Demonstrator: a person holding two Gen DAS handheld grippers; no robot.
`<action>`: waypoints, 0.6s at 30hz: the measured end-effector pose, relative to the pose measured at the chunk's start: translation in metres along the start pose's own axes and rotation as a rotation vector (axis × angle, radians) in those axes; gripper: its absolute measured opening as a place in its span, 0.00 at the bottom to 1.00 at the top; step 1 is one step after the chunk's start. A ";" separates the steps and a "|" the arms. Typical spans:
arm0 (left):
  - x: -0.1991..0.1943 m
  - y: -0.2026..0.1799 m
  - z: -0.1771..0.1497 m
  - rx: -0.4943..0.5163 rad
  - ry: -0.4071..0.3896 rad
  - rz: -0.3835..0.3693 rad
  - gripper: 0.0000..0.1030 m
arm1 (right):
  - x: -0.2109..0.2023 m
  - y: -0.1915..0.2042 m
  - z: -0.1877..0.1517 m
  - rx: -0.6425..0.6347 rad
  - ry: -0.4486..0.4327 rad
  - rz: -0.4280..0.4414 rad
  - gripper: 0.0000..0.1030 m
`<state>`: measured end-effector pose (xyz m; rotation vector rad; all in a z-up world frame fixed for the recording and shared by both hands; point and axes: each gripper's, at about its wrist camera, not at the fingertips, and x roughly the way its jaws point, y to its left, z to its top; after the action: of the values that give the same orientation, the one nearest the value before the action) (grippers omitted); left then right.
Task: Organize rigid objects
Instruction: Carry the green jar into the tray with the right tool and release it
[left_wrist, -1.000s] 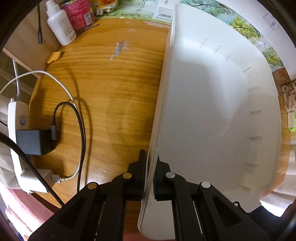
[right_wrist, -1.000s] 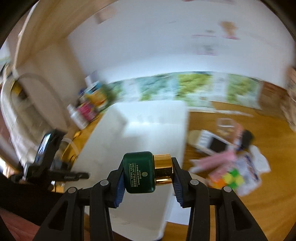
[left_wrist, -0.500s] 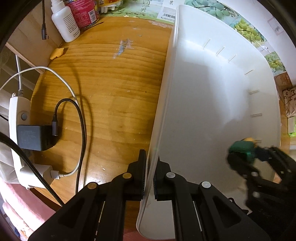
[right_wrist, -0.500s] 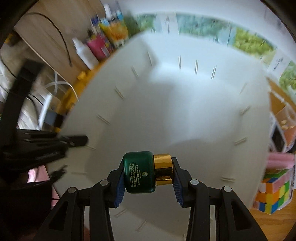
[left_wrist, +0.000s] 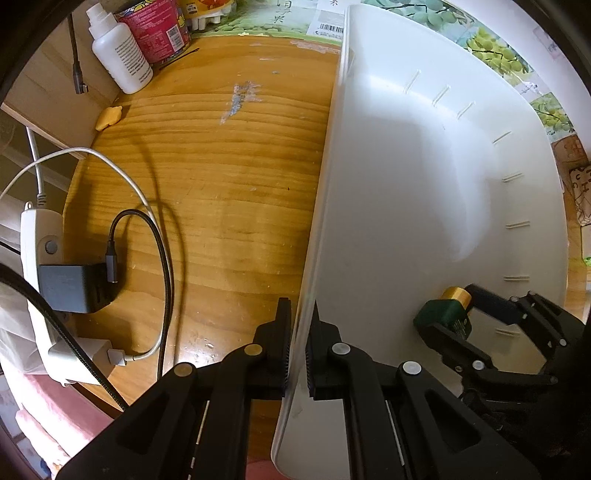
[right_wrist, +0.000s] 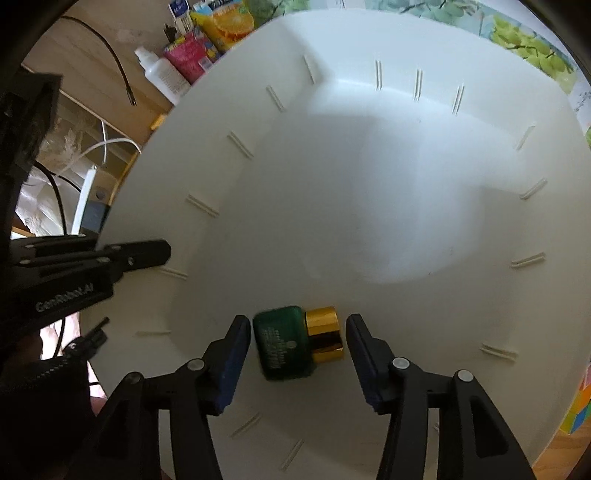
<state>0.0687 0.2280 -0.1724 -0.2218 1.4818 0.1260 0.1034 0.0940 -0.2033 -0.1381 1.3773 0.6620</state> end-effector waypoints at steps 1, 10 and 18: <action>0.000 -0.001 0.001 0.003 0.000 0.003 0.07 | -0.003 0.000 -0.001 0.000 -0.016 -0.003 0.57; -0.001 -0.004 -0.001 0.014 0.004 0.011 0.07 | -0.093 -0.019 -0.019 0.035 -0.475 -0.045 0.70; 0.000 -0.007 0.000 0.020 0.011 0.017 0.07 | -0.144 -0.057 -0.040 0.214 -0.799 -0.121 0.76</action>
<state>0.0702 0.2208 -0.1723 -0.1942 1.4954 0.1234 0.0917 -0.0216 -0.0930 0.1998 0.6516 0.3922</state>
